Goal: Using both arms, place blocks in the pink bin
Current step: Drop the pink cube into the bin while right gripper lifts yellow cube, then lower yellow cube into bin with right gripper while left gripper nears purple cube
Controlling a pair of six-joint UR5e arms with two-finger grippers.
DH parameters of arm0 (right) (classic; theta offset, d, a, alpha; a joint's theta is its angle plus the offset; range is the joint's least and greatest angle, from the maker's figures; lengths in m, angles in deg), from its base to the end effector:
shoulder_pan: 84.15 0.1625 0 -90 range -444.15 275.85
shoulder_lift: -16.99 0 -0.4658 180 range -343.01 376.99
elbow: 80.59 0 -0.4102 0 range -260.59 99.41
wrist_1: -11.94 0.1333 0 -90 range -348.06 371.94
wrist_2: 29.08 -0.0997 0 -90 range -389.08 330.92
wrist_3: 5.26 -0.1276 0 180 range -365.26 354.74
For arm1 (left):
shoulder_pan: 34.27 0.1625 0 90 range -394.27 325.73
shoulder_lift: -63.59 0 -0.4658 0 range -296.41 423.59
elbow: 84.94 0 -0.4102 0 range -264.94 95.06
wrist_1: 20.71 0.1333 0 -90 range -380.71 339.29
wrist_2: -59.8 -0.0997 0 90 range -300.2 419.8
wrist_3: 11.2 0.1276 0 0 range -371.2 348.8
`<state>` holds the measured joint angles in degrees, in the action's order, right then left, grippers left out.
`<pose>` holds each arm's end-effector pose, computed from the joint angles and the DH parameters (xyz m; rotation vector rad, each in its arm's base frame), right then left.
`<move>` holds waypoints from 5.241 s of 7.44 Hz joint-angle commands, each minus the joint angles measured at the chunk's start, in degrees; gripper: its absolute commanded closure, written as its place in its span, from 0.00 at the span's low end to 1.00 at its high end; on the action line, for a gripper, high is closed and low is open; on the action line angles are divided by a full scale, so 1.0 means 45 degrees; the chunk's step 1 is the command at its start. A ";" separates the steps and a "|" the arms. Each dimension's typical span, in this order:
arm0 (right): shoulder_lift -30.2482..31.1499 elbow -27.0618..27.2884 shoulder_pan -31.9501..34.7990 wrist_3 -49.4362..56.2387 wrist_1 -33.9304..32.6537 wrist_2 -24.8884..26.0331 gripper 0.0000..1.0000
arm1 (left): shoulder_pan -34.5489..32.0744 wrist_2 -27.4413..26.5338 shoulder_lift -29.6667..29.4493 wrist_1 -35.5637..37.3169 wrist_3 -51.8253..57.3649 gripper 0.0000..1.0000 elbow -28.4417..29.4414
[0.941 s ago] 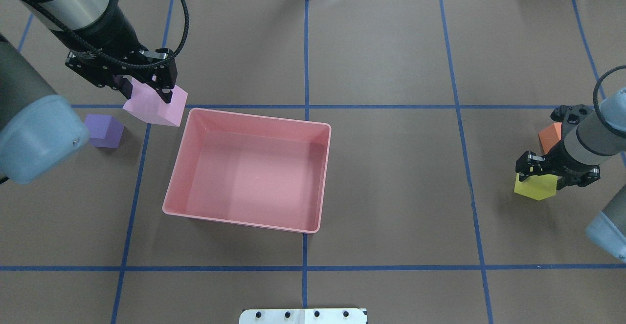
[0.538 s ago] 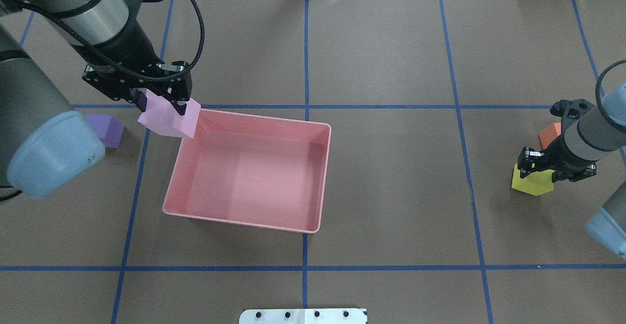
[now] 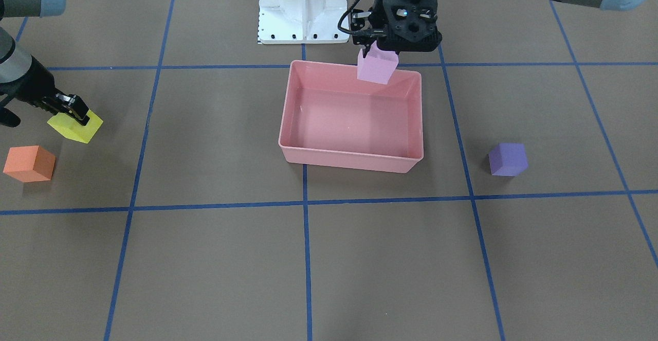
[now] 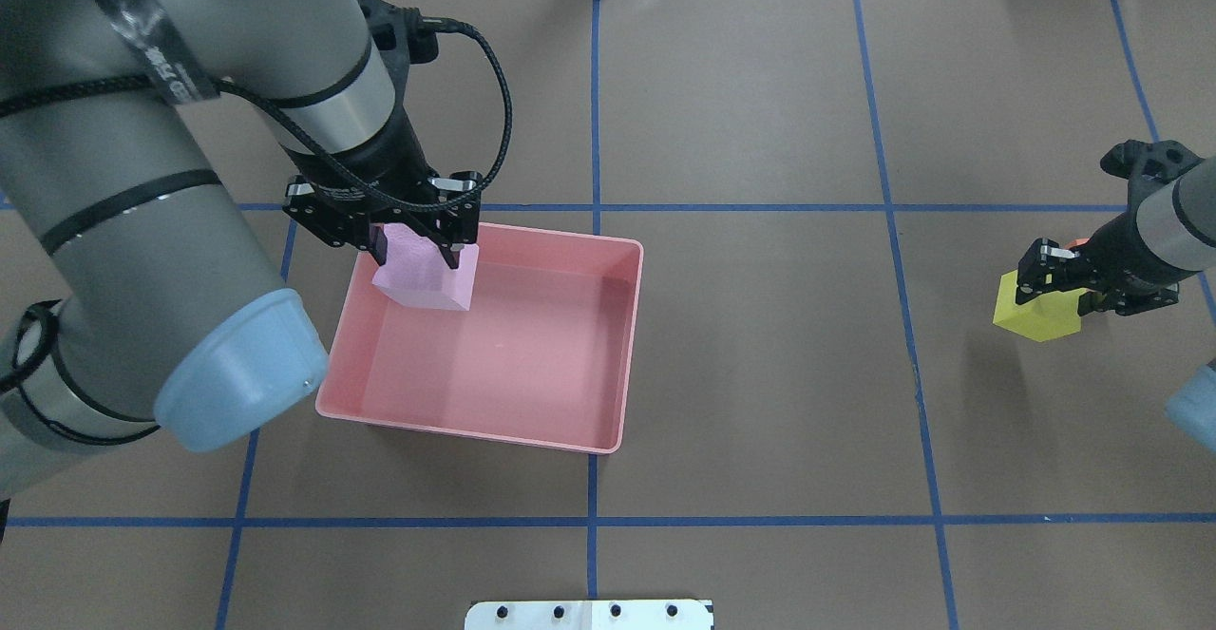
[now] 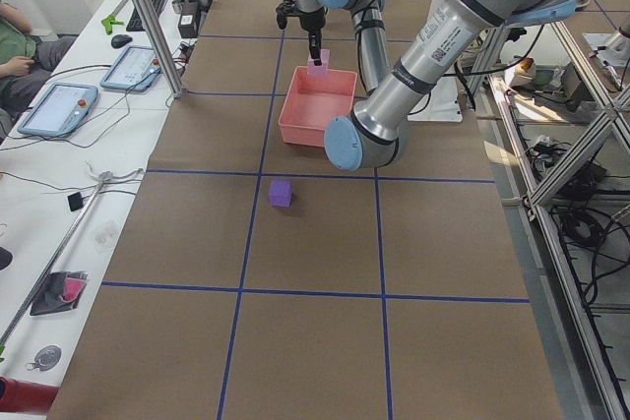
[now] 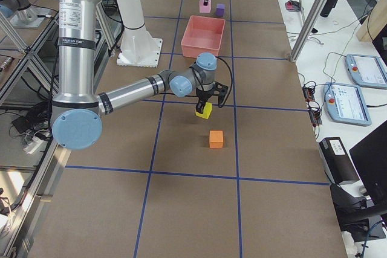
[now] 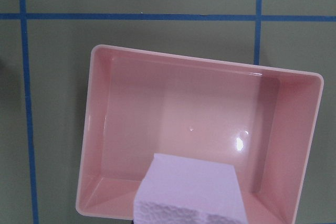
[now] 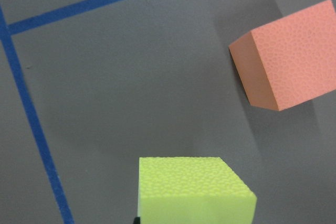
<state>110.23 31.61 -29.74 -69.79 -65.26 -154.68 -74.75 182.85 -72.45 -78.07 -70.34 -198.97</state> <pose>-0.2436 -0.4418 0.5300 -0.1201 -0.8019 0.3051 0.4297 -0.4505 0.1245 -0.0814 0.8386 0.0305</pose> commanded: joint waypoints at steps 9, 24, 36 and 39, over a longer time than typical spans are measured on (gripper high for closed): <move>-0.5846 0.0906 0.0297 -0.0092 -0.3968 -0.1582 1.00 | 0.1325 -0.2795 0.0074 -0.1659 0.0028 0.00 0.1266; -1.2865 -0.3835 -0.7030 -0.6264 -0.5110 0.3906 1.00 | -0.2937 -0.0685 0.6968 -0.9401 0.3260 0.01 0.2976; -1.3337 -0.5383 -0.7286 -0.6186 -0.4524 0.4258 1.00 | -0.2996 -0.0763 0.7809 -1.0299 0.3906 0.01 0.3974; -1.3357 -0.5481 -0.7286 -0.6205 -0.4524 0.4278 1.00 | -0.2918 -0.0763 0.7770 -1.0319 0.3457 0.01 0.4051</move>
<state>50.17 7.01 -62.53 -97.65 -85.63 -135.45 -88.01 179.42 -37.44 -124.47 -54.25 -180.99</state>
